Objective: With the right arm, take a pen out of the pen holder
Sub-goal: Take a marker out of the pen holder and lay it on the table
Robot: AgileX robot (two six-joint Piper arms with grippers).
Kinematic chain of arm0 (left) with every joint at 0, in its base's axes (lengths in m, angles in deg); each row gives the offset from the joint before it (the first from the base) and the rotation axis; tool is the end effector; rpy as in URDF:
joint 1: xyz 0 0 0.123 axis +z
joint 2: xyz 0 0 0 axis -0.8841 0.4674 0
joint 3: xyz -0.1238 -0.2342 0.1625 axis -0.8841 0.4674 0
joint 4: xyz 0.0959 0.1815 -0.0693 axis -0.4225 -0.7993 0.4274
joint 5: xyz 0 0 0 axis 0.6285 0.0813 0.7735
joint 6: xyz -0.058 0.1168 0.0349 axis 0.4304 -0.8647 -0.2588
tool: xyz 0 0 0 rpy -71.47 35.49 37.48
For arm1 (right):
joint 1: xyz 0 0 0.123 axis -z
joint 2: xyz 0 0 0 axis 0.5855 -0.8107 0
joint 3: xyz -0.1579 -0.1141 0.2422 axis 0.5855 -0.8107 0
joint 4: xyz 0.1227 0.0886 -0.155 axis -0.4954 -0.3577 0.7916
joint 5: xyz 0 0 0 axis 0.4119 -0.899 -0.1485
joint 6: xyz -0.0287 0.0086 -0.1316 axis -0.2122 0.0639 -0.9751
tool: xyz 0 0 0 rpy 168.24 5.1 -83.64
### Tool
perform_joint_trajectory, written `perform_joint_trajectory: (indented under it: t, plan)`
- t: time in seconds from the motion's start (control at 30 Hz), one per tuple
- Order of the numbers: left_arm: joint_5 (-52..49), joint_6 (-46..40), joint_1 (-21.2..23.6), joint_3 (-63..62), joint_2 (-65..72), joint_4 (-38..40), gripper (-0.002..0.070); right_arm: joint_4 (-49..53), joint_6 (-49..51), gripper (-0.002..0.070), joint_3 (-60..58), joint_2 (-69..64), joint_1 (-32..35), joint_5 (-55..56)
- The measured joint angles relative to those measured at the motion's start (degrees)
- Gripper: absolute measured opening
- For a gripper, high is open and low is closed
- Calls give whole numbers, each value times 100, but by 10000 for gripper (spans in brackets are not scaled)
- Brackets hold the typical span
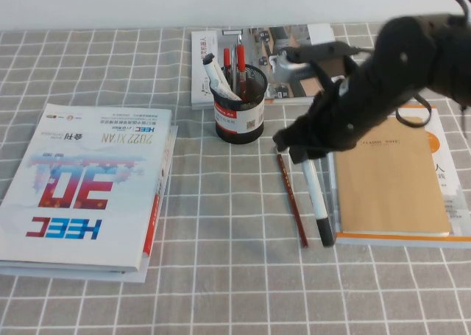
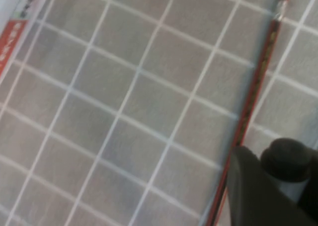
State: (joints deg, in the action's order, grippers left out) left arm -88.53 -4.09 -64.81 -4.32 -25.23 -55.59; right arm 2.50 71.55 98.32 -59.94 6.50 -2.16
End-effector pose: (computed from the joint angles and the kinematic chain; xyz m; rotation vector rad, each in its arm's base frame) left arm 0.0322 -0.0044 0.1568 0.0787 1.8789 -0.0369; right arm 0.3298 0.2086 0.2676 -0.5557 2.6380 0.4073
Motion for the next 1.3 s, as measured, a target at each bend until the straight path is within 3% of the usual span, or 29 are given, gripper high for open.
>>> perform_joint_trajectory:
  t: [0.43,1.3]
  plan:
    - [0,0,0,0,0,0,-5,134,274,121,2053,-1654,451,-975]
    - [0,0,0,0,0,0,-5,-451,470,120,2329,-2625,636,-832]
